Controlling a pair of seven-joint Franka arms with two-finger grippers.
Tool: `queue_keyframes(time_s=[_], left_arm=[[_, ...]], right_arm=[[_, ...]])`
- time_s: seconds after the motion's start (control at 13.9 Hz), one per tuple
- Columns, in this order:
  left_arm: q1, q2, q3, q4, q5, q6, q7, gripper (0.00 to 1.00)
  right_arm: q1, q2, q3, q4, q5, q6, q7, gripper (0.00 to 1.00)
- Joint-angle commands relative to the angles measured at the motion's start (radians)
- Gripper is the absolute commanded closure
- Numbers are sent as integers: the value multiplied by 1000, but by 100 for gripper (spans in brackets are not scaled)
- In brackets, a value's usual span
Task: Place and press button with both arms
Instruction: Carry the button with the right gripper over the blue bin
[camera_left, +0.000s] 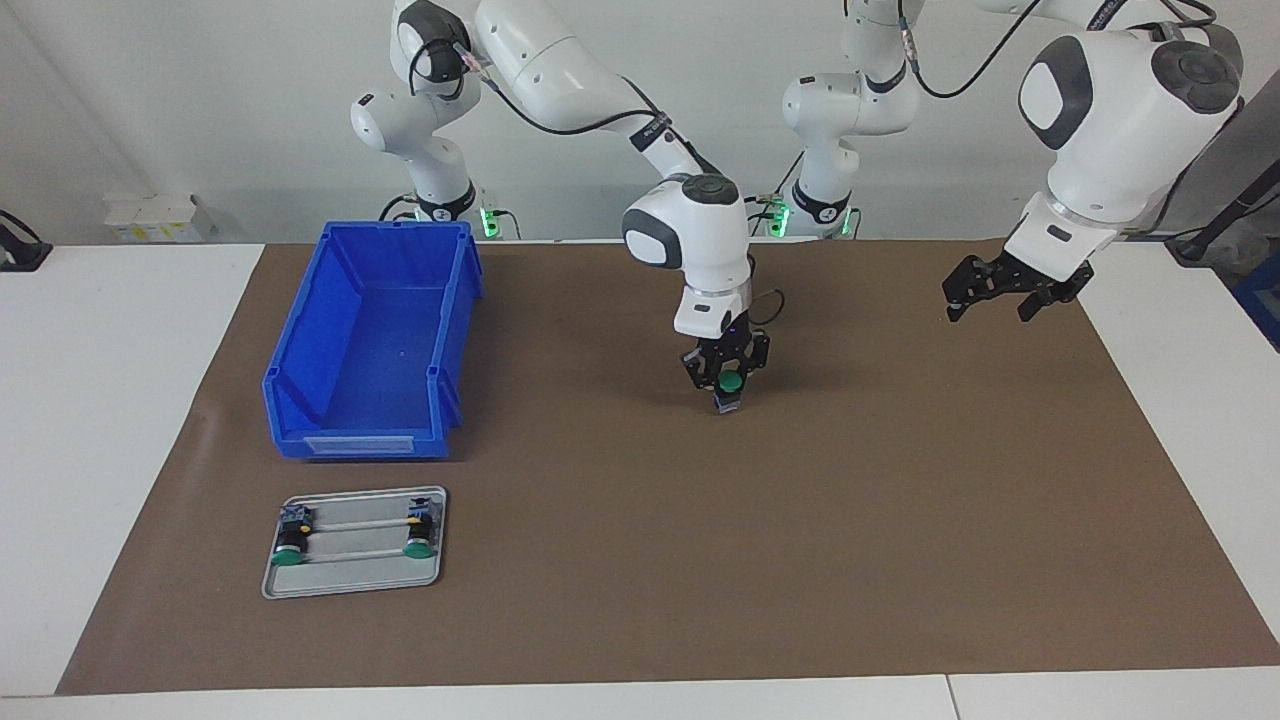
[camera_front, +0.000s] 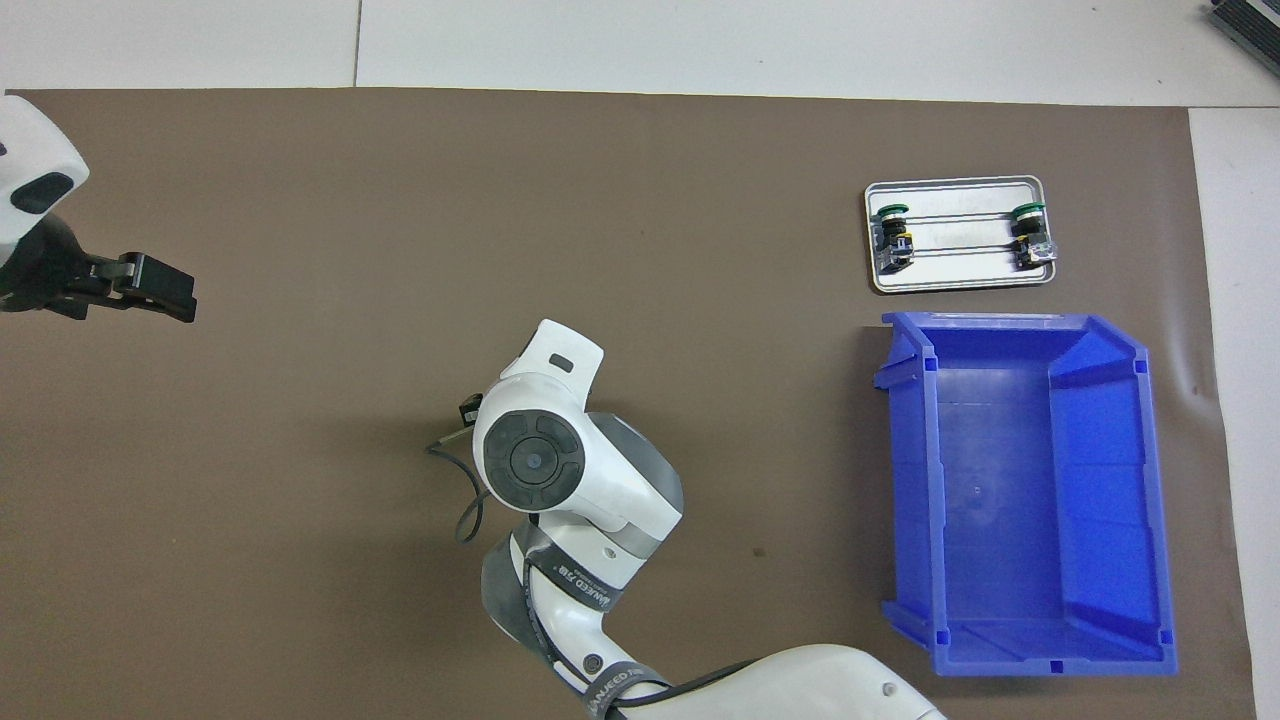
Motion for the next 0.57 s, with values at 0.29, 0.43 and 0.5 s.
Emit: queue_keyframes(time_s=[0.29,0.43,0.5], left_arm=[[8,-31,-7,-40,15,23,-11,0],[7,-31,-7,-40,15,23,-11,0],[8,-31,-7,-40,15,23,-11,0]], right_arm=[[-235,-259,-11,-52,-13,-220,-87,100],[-344,-346,-9,-125,-11,-225,-205,100],[-404,-400,-8,-176,-2,-228,-274,100]])
